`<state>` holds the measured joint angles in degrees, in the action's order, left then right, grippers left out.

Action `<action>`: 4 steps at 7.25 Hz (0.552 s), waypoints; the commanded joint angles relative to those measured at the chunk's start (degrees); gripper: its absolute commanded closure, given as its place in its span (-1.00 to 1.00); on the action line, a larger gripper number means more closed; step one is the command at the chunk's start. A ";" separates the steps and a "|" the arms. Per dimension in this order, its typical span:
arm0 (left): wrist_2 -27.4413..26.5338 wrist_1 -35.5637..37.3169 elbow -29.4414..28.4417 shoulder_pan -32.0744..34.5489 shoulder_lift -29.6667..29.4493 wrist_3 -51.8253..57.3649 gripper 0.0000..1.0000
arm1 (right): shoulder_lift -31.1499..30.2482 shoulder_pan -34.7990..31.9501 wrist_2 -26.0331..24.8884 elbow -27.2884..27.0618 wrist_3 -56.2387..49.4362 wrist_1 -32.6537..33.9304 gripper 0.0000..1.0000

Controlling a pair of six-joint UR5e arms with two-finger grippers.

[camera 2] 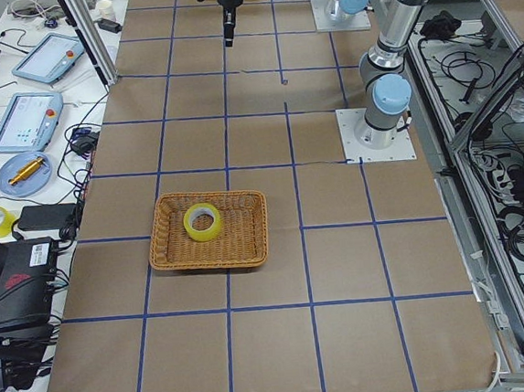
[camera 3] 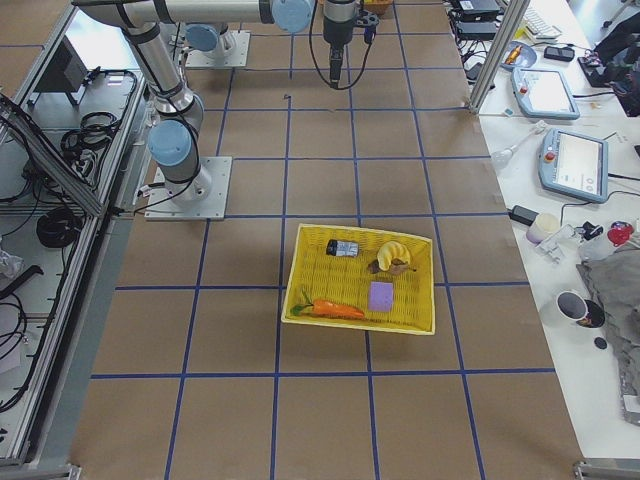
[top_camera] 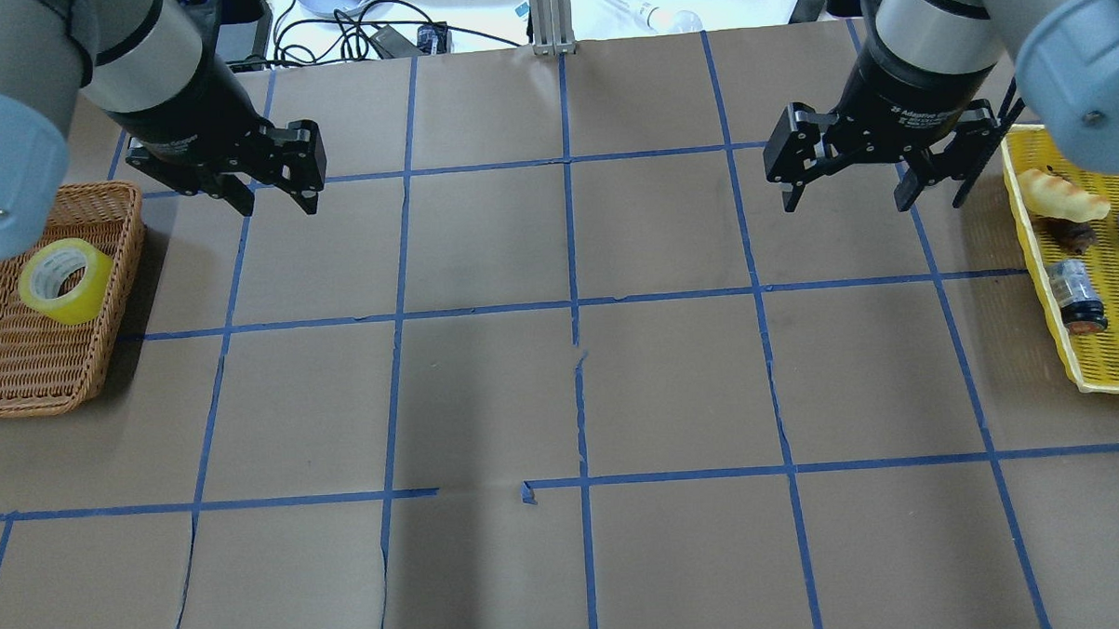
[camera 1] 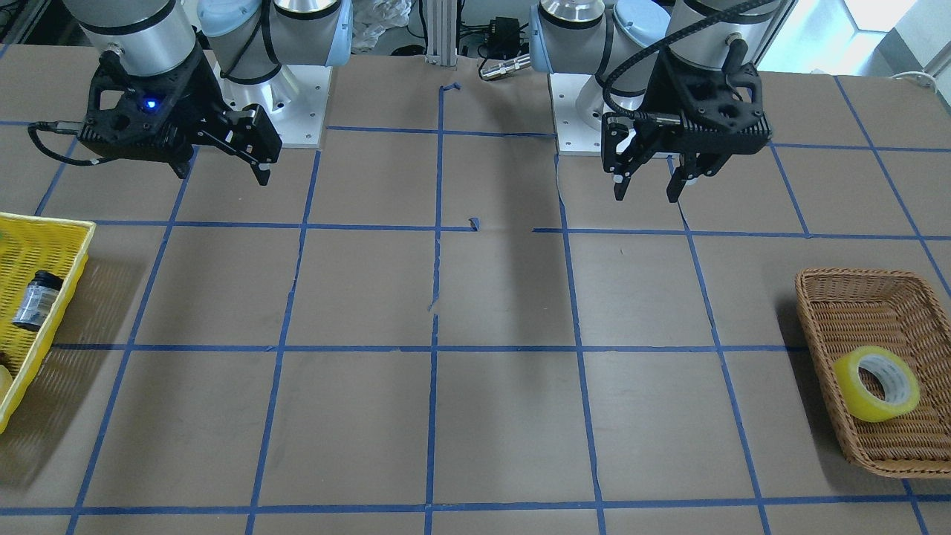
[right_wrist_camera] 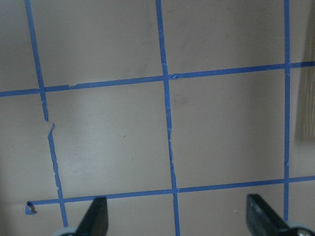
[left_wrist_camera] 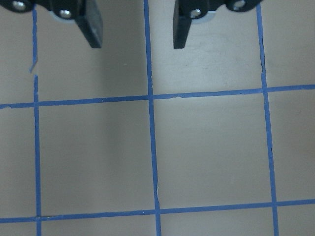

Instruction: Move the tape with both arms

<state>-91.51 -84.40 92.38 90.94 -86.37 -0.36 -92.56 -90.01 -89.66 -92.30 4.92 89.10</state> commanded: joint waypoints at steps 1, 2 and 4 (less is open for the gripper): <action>-0.51 -0.41 0.86 0.03 0.85 -5.34 -0.73 | 0.01 -0.08 0.01 -0.07 0.00 0.02 -1.00; -0.42 -0.41 0.52 0.03 0.59 -5.35 -0.98 | -0.07 0.01 0.02 0.02 0.00 0.02 -1.00; -0.42 -2.16 0.34 -0.32 0.32 -5.35 -1.00 | 0.01 0.01 -0.07 -0.07 0.00 -0.07 -1.00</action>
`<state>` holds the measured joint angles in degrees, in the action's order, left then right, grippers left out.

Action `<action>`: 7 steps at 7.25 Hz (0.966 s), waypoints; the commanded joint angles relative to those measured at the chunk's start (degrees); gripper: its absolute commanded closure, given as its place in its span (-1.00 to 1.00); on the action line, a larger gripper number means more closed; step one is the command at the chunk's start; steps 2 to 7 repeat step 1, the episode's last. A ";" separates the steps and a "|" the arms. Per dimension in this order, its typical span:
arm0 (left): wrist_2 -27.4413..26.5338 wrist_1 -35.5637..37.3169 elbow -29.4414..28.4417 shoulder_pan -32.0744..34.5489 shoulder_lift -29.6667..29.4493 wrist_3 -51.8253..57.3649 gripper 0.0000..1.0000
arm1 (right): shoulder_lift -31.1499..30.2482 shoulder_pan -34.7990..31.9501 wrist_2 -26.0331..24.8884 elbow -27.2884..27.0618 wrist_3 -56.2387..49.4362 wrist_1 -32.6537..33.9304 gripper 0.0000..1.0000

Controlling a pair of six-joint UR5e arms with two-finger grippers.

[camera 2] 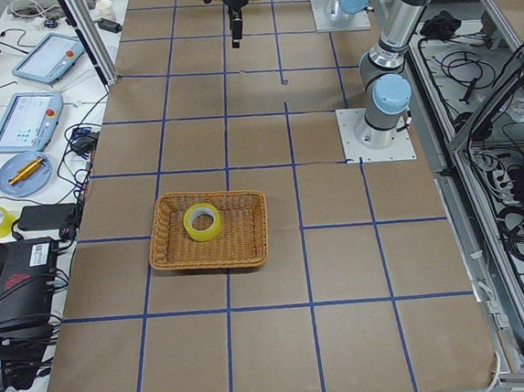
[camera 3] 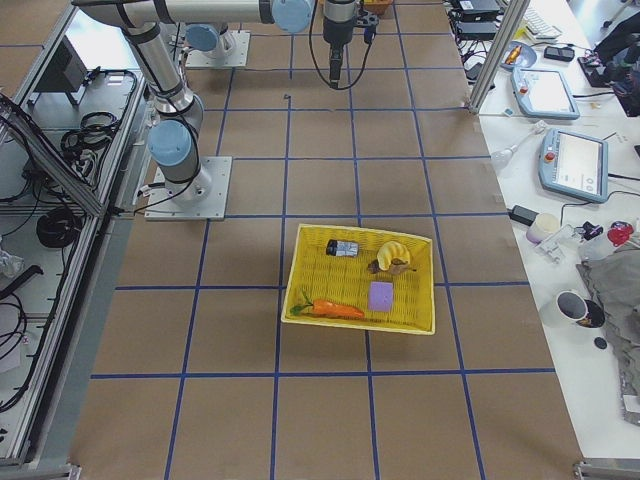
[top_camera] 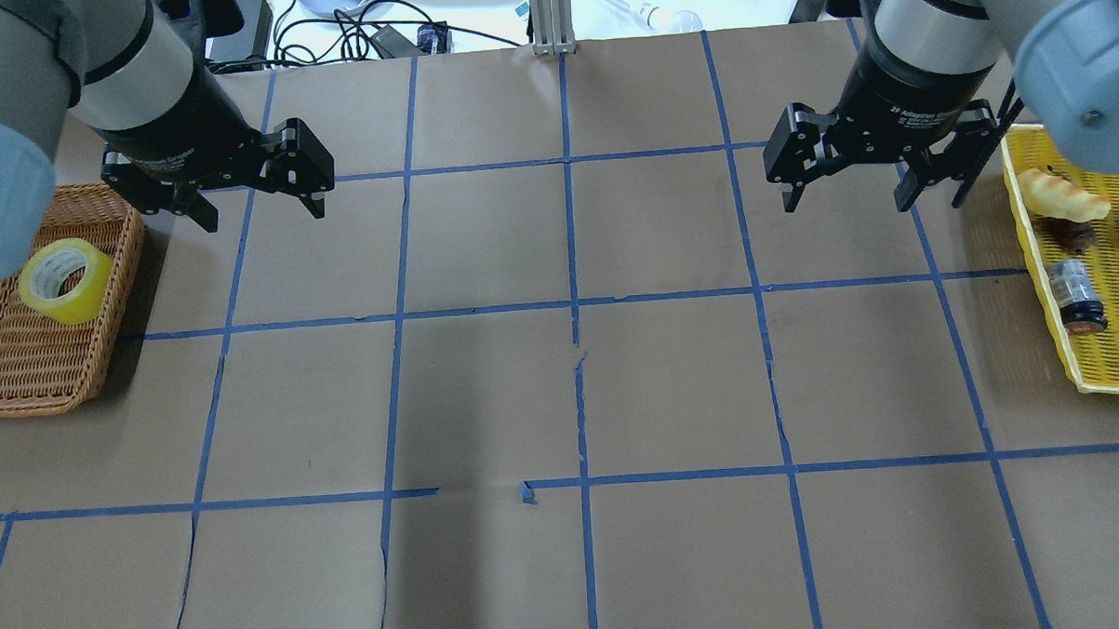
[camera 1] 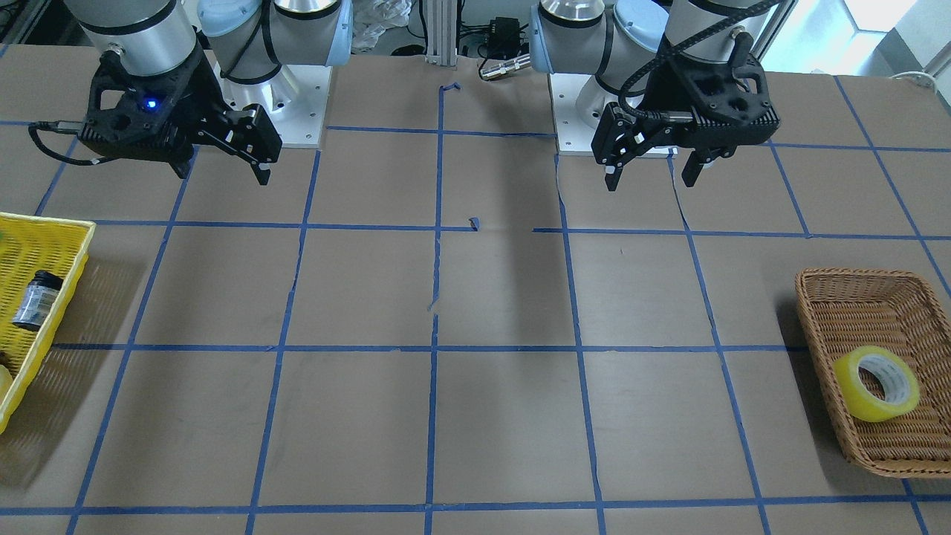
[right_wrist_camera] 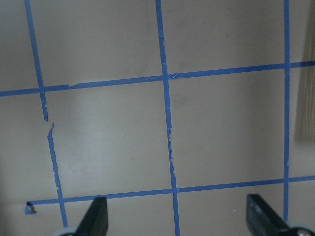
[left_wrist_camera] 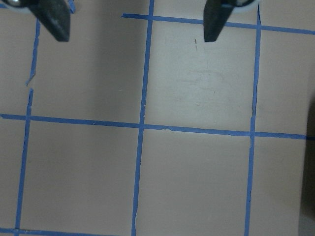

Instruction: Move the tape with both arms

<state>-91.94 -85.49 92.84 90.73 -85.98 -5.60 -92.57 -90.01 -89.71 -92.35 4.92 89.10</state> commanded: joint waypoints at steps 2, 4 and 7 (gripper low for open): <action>0.09 -1.26 -0.03 -0.03 -0.07 -0.11 -1.00 | 0.02 -0.08 -0.81 -0.02 -0.09 -0.07 -1.00; 0.09 -1.26 -0.03 -0.03 -0.07 -0.11 -1.00 | 0.02 -0.08 -0.81 -0.02 -0.09 -0.07 -1.00; 0.09 -1.26 -0.03 -0.03 -0.07 -0.11 -1.00 | 0.02 -0.08 -0.81 -0.02 -0.09 -0.07 -1.00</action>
